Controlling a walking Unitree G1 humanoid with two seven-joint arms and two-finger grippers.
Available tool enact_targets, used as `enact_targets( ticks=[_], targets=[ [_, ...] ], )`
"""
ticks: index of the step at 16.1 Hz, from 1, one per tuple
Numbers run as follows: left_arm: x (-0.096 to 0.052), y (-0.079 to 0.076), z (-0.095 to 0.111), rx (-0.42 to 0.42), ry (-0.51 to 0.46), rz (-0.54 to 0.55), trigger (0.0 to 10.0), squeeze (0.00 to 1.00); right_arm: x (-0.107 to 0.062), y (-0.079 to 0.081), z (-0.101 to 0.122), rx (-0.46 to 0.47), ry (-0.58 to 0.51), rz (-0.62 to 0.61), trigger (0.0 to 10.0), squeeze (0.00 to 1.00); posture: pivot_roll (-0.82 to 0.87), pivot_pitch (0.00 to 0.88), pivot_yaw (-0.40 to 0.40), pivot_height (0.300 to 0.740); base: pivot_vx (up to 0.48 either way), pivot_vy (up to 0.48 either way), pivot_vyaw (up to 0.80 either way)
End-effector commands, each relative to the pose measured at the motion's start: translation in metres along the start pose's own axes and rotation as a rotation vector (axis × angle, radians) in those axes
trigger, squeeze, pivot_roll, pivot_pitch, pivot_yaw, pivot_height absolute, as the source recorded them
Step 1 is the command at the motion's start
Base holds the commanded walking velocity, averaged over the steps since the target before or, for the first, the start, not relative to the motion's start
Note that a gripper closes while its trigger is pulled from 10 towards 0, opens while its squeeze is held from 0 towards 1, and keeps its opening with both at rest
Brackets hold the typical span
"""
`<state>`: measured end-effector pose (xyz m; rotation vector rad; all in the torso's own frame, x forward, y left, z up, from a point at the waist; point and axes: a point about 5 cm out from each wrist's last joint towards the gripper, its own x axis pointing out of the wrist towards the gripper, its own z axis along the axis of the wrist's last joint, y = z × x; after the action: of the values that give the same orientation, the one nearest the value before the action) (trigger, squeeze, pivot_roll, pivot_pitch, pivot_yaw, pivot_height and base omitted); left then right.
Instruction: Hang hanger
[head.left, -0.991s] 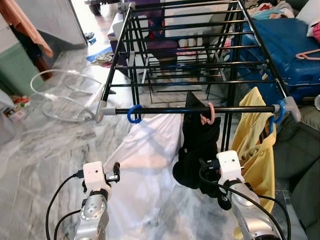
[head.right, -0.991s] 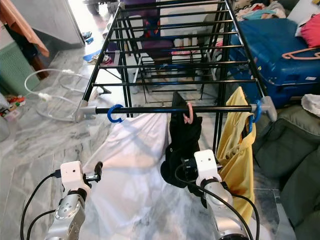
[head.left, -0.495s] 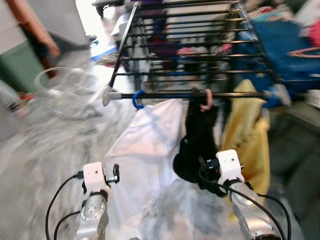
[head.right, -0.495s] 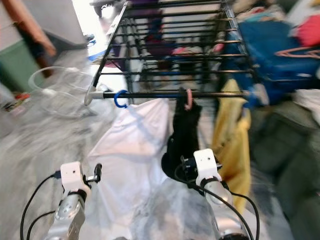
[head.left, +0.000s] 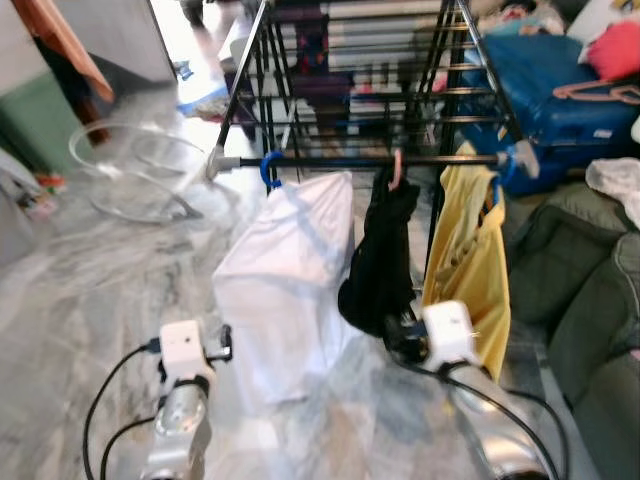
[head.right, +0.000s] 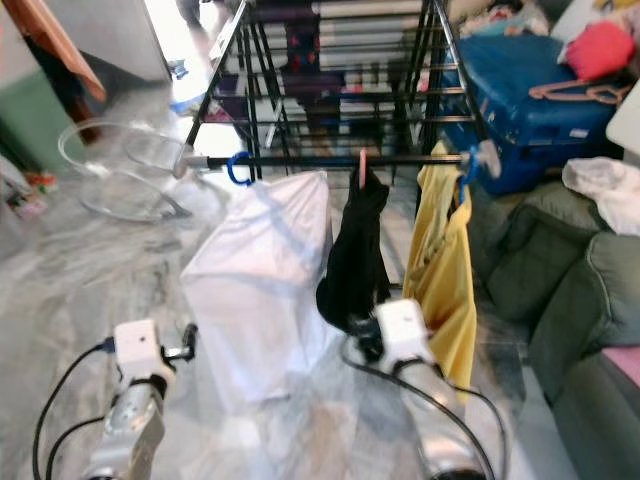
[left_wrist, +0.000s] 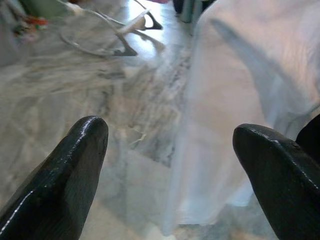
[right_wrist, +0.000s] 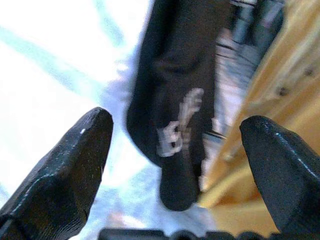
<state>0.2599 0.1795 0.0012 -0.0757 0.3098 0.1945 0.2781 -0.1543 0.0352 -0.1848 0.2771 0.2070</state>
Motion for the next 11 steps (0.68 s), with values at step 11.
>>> enact_targets(
  ticks=[11],
  targets=[
    [0.001, 0.004, -0.003, 0.026, 0.013, 0.009, 10.0, 0.00, 0.003, 0.011, 0.003, -0.002, -0.021, 0.078, 10.0, 0.00, -0.13, 0.000, 0.128, 0.740, -0.297, 0.000, 0.12]
  ],
)
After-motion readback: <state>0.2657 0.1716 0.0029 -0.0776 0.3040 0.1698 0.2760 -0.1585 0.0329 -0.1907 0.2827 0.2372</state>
